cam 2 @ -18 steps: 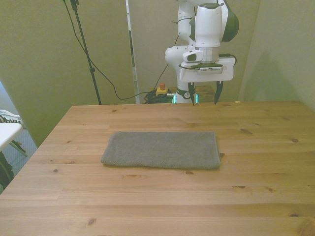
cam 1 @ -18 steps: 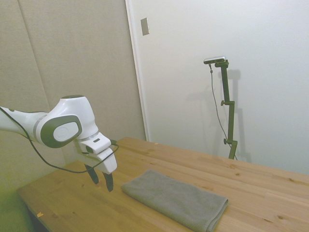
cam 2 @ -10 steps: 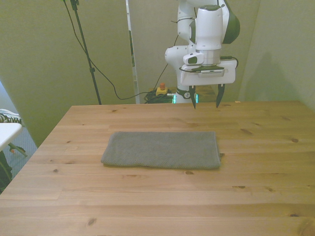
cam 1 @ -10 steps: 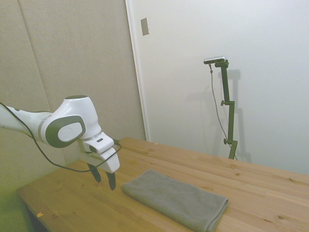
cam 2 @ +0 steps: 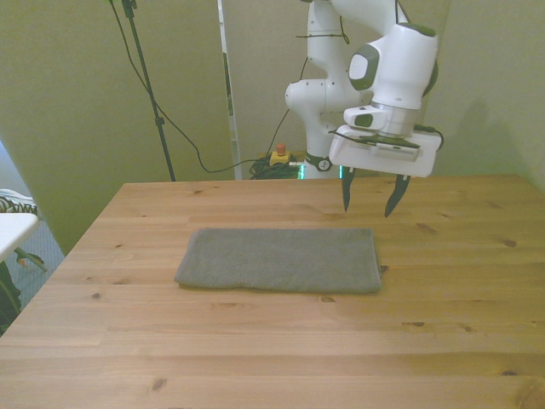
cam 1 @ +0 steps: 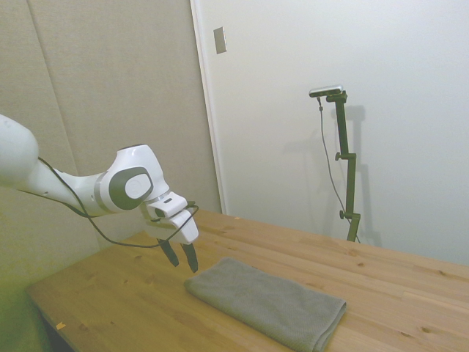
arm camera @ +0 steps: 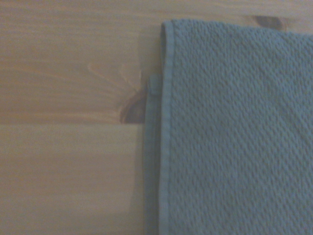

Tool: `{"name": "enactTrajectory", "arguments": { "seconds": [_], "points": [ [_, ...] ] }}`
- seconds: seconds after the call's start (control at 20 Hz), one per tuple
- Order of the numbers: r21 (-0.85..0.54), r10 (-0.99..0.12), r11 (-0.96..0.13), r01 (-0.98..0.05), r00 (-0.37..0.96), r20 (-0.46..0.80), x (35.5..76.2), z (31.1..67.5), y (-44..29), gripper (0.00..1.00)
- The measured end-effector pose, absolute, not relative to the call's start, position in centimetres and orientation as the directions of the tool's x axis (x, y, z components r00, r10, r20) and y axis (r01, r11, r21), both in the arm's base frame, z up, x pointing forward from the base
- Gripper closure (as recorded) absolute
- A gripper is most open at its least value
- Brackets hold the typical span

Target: Fold the towel

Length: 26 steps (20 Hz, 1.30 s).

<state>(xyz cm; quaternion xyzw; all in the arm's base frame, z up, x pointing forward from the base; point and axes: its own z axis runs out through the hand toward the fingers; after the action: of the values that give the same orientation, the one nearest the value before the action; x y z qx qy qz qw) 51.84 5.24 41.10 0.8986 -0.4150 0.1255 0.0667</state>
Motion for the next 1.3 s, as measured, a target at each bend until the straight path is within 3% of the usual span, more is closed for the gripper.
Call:
{"name": "enactTrajectory", "arguments": {
  "seconds": [0.35,0.55,1.3],
  "points": [
    [0.17,-0.651,-0.618,-0.768,0.621,0.438,56.4,38.3,11.2,0.0],
    [0.237,-0.653,-0.581,-0.778,0.62,0.435,57.8,36.6,12.9,0.0],
    [0.285,-0.65,-0.537,-0.794,0.604,0.461,59.0,34.5,10.5,0.0]
  ]
}}
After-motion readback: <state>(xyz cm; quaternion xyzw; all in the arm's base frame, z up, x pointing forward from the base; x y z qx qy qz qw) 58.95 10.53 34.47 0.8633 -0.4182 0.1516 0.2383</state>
